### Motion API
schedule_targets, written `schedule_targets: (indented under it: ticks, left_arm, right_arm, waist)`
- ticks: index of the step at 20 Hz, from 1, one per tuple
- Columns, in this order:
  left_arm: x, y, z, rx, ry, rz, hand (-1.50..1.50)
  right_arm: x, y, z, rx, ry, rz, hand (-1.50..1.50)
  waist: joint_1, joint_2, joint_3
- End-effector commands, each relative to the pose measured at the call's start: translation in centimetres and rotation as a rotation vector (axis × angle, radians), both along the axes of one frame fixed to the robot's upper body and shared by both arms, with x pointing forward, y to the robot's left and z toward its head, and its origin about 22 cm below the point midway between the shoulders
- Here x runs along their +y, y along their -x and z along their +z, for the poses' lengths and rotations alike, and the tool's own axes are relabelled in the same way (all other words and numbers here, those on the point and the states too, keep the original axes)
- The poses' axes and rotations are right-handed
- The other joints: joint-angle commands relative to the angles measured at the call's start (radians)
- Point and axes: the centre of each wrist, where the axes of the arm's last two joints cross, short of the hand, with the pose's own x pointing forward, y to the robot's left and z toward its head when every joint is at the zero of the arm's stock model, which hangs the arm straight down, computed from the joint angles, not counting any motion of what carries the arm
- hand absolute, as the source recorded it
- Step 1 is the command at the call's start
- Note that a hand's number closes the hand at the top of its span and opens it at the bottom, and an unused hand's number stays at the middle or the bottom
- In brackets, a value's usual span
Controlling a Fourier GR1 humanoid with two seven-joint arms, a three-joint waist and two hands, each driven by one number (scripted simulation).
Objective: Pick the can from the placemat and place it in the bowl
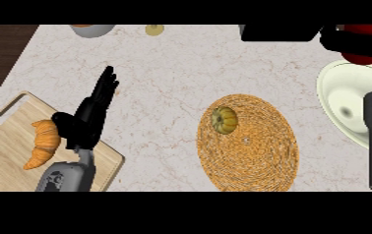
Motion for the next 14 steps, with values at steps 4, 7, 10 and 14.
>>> schedule_targets:
  ticks: [4, 7, 10, 14]
  left_arm:
    - [-0.6, 0.7, -1.4, 0.009, -0.02, 0.009, 0.0]
    - [-0.4, 1.2, -0.6, -0.003, -0.003, 0.003, 0.0]
    - [0.1, 0.4, -1.2, -0.003, 0.0, 0.008, 0.0]
    - [0.3, 1.1, -0.6, 0.008, 0.003, -0.016, 0.0]
  right_arm:
    - [-6.4, -1.9, -3.5, 0.066, 0.069, -0.087, 1.5]
    - [-9.9, -0.7, -6.6, 0.074, 0.065, -0.125, 1.5]
    - [-10.5, -1.2, -8.8, 0.109, 0.094, -0.151, 1.5]
    - [-15.3, -0.6, -9.5, 0.139, 0.063, -0.164, 1.5]
  waist:
    - [0.003, 0.0, 0.0]
    - [0.002, 0.0, 0.001]
    - [0.001, 0.001, 0.0]
    - [0.004, 0.0, 0.001]
